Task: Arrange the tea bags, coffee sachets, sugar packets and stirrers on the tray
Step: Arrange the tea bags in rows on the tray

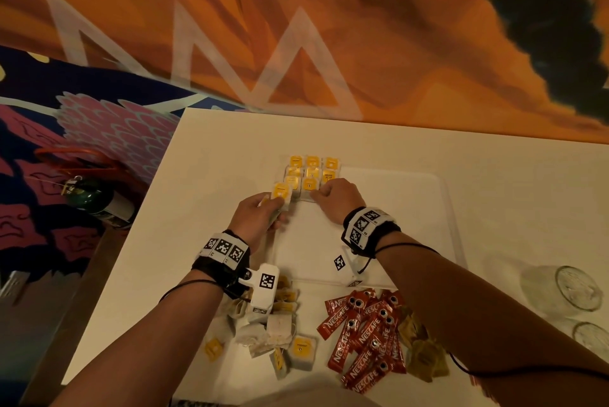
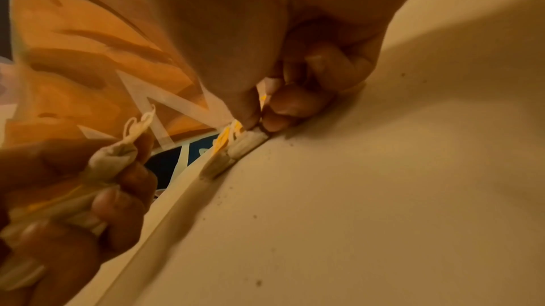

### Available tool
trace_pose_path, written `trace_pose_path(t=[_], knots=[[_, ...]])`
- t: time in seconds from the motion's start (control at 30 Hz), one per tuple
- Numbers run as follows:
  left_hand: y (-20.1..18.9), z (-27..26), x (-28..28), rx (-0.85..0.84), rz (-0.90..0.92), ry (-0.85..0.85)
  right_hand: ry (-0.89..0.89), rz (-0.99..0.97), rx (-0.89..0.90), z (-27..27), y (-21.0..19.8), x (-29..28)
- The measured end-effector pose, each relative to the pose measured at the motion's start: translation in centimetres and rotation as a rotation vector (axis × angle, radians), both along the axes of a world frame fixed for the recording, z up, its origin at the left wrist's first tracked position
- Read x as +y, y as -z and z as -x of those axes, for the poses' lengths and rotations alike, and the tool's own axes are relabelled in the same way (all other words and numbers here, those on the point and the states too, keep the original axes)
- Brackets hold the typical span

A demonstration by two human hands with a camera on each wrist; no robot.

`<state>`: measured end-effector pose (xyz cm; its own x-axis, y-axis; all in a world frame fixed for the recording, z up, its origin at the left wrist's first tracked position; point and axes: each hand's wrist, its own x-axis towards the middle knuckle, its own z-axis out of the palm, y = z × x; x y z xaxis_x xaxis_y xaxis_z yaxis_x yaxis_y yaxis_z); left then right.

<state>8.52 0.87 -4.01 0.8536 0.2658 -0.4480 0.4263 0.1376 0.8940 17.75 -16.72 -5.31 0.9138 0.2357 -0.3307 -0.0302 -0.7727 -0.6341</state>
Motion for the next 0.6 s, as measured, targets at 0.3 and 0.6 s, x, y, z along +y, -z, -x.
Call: trace_pose_path(t=[0.3,0.6], knots=[[0.4,-0.2,-0.5,-0.045,-0.115,0.077,-0.017,-0.191,0.028,1.1,-0.6,-1.9],[0.0,-0.6,-1.7,-0.074,-0.178,0.17,-0.097,-0.38,0.074,3.5,-1.8,-2.5]])
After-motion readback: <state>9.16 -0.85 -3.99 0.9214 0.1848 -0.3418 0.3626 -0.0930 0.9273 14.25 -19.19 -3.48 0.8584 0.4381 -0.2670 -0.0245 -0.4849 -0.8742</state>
